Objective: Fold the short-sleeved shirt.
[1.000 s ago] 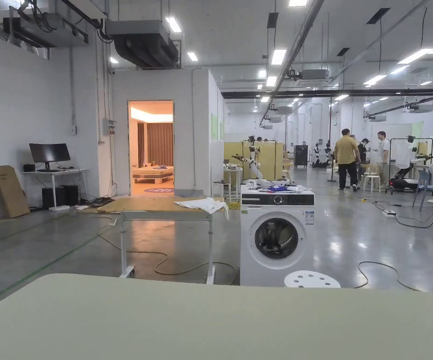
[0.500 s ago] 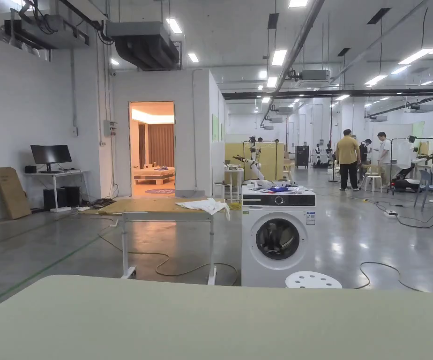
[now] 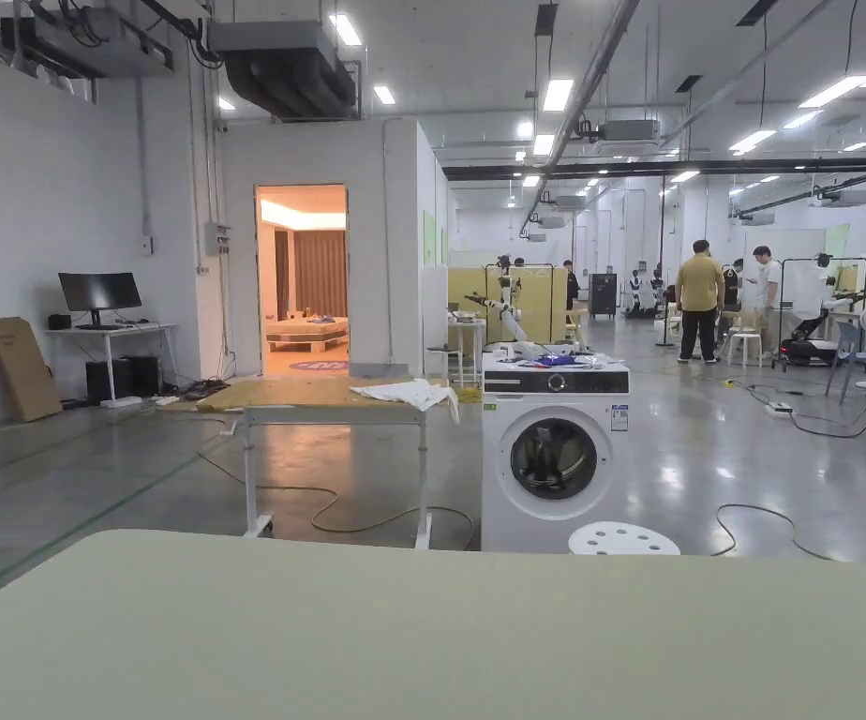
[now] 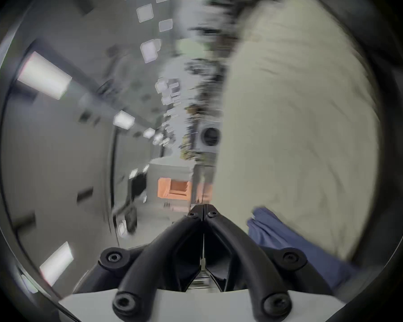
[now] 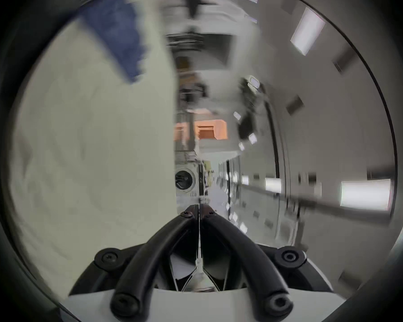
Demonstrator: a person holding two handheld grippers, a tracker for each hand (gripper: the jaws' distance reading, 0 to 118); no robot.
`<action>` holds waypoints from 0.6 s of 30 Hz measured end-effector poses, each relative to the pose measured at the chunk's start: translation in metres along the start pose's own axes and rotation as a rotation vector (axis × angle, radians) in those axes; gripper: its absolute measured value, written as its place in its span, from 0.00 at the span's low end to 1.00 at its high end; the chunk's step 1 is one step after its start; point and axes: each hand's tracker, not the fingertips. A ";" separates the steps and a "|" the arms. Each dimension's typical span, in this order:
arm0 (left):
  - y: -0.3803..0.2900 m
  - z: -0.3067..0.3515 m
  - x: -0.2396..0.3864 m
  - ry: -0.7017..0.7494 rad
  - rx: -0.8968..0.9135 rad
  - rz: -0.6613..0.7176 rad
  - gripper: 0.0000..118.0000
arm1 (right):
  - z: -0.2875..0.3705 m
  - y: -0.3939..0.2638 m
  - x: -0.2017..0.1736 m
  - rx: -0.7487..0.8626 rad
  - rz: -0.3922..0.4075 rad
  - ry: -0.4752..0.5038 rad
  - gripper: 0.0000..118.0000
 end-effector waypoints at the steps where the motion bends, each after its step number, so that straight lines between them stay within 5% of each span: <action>1: 0.002 -0.001 0.009 -0.005 0.019 -0.021 0.00 | -0.001 0.007 -0.010 0.010 0.008 0.046 0.00; 3: 0.001 0.000 0.011 -0.051 0.018 0.079 0.00 | 0.016 -0.026 -0.017 -0.002 -0.135 0.099 0.00; 6: 0.001 0.001 -0.045 0.050 0.037 0.505 0.00 | 0.000 -0.017 0.022 -0.070 -0.482 0.056 0.00; 9: -0.015 0.013 -0.102 0.181 0.114 0.970 0.00 | -0.001 -0.040 0.065 -0.094 -1.016 -0.043 0.00; 13: -0.052 0.036 -0.120 0.206 0.362 1.507 0.00 | 0.008 -0.067 0.061 -0.126 -1.707 -0.139 0.00; 15: -0.054 0.043 -0.116 0.204 0.513 1.690 0.00 | 0.007 -0.069 0.051 -0.109 -1.855 -0.057 0.00; 18: -0.035 0.036 -0.118 0.200 0.400 1.617 0.00 | 0.006 -0.055 0.048 -0.096 -1.744 -0.045 0.00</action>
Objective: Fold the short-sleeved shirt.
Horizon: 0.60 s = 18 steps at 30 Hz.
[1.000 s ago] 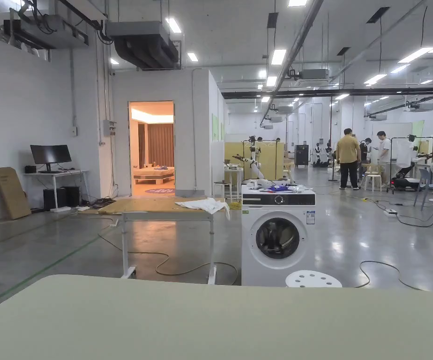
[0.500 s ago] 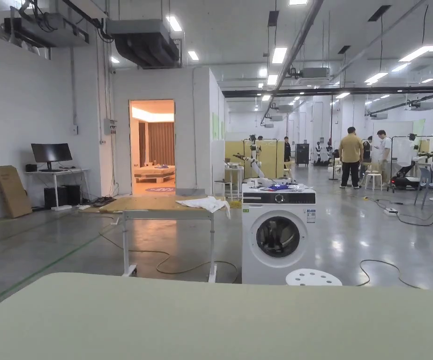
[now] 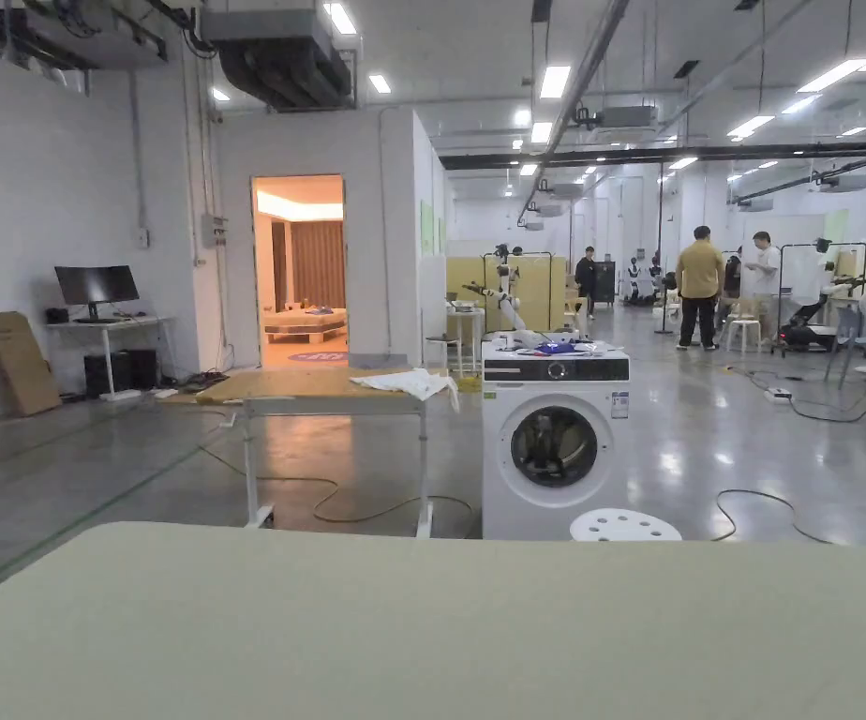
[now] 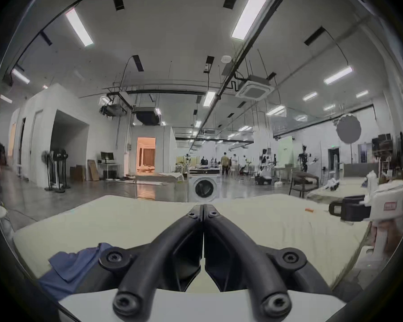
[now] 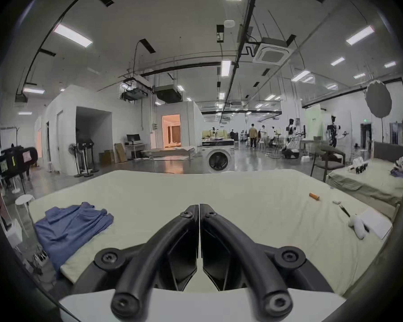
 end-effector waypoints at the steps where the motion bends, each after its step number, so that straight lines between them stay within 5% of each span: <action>1: 0.000 -0.001 0.003 0.001 -0.009 -0.042 0.00 | 0.001 0.002 -0.002 0.014 0.035 0.003 0.00; 18: 0.012 0.022 -0.028 0.122 -0.033 0.007 0.00 | -0.018 0.014 -0.039 0.045 0.066 0.137 0.00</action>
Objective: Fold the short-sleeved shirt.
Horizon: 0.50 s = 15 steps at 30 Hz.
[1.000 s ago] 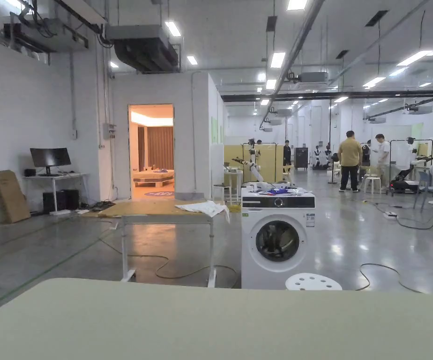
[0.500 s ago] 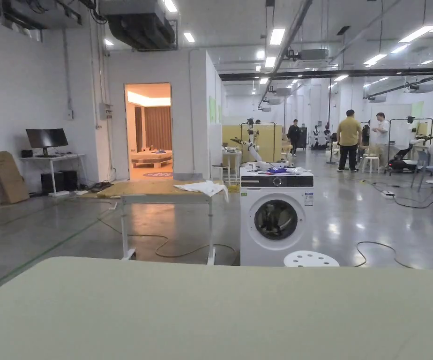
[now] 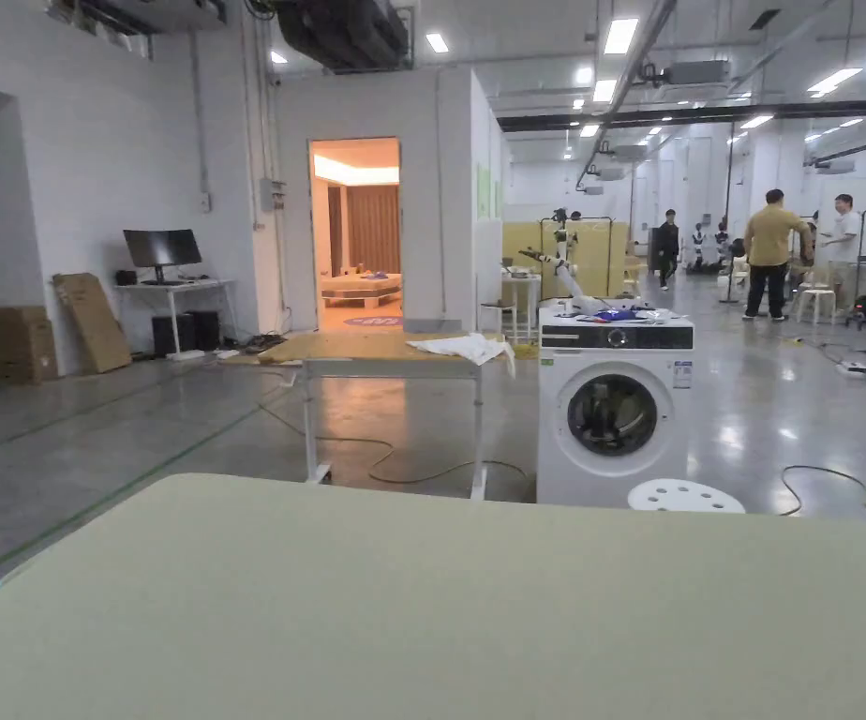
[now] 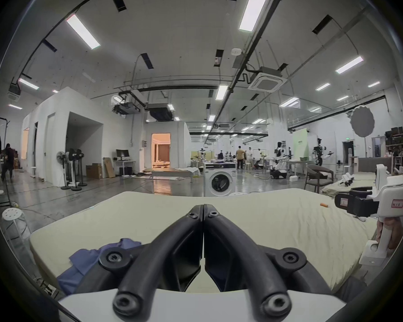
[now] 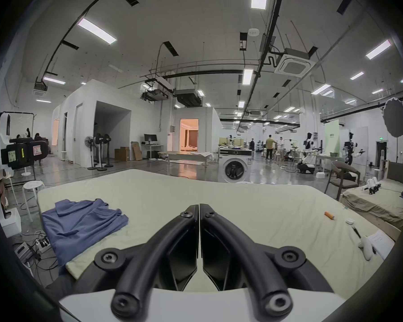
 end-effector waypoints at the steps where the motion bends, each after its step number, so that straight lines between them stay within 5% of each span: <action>1: 0.000 0.005 -0.005 0.019 -0.002 0.002 0.00 | -0.005 0.001 -0.005 0.003 -0.005 0.020 0.00; 10: -0.003 0.036 -0.039 0.210 -0.134 -0.062 0.01 | -0.040 0.001 -0.047 -0.002 -0.063 0.219 0.00; 15: -0.015 0.019 -0.069 0.238 -0.211 -0.043 0.27 | -0.039 -0.005 -0.052 -0.023 -0.062 0.251 0.00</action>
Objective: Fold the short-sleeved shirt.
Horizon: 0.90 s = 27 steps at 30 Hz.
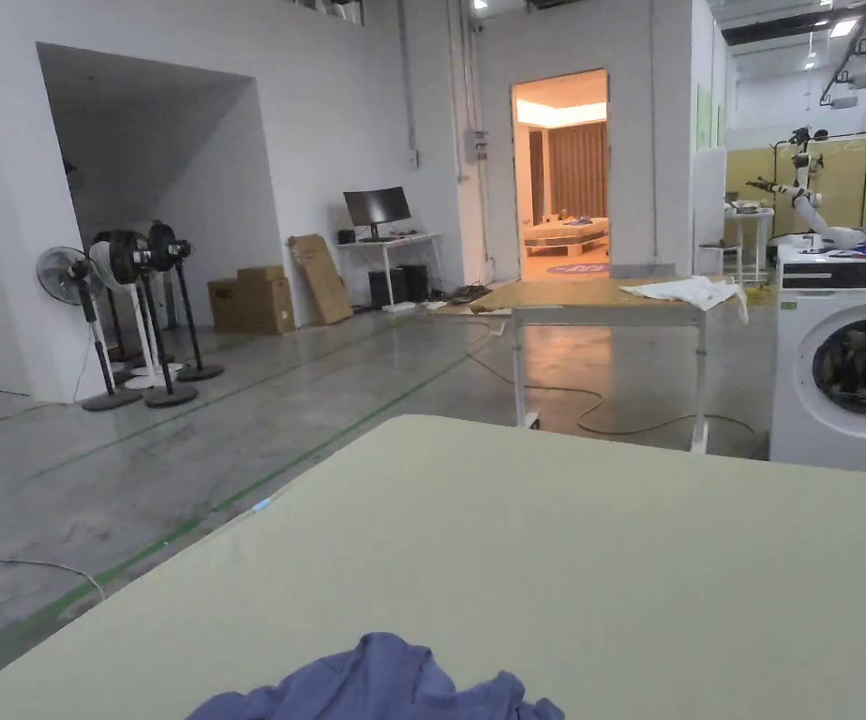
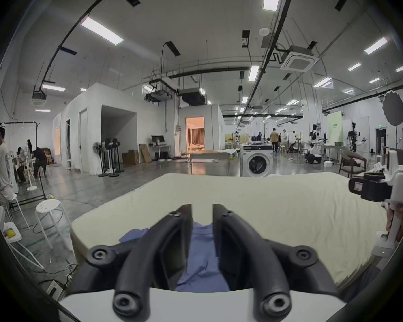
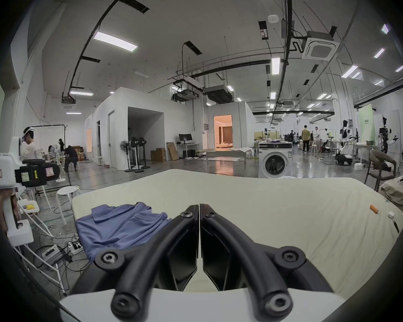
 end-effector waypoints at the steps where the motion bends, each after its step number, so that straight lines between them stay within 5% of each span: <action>1: -0.003 -0.012 -0.006 -0.006 -0.031 0.013 0.40 | 0.002 -0.002 0.000 -0.009 0.009 0.001 0.00; 3: -0.011 -0.041 -0.020 -0.030 -0.117 0.034 0.59 | 0.005 -0.007 0.002 -0.030 0.029 -0.003 0.00; 5: -0.021 -0.077 -0.031 -0.078 -0.214 0.046 0.67 | 0.008 -0.012 0.006 -0.056 0.051 -0.017 0.00; 12: -0.082 -0.221 -0.047 -0.173 -0.577 -0.001 0.69 | 0.022 -0.031 0.027 -0.159 0.018 -0.096 0.00; 23: -0.156 -0.345 -0.060 -0.084 -0.800 0.009 0.67 | 0.042 -0.061 0.062 -0.338 -0.096 -0.265 0.00; 25: -0.151 -0.338 -0.055 -0.070 -0.770 0.000 0.60 | 0.044 -0.066 0.066 -0.357 -0.095 -0.279 0.00; 26: -0.148 -0.337 -0.052 -0.068 -0.772 -0.009 0.42 | 0.045 -0.069 0.067 -0.363 -0.094 -0.284 0.00; 27: -0.138 -0.332 -0.046 -0.072 -0.759 -0.021 0.10 | 0.046 -0.072 0.068 -0.374 -0.098 -0.290 0.00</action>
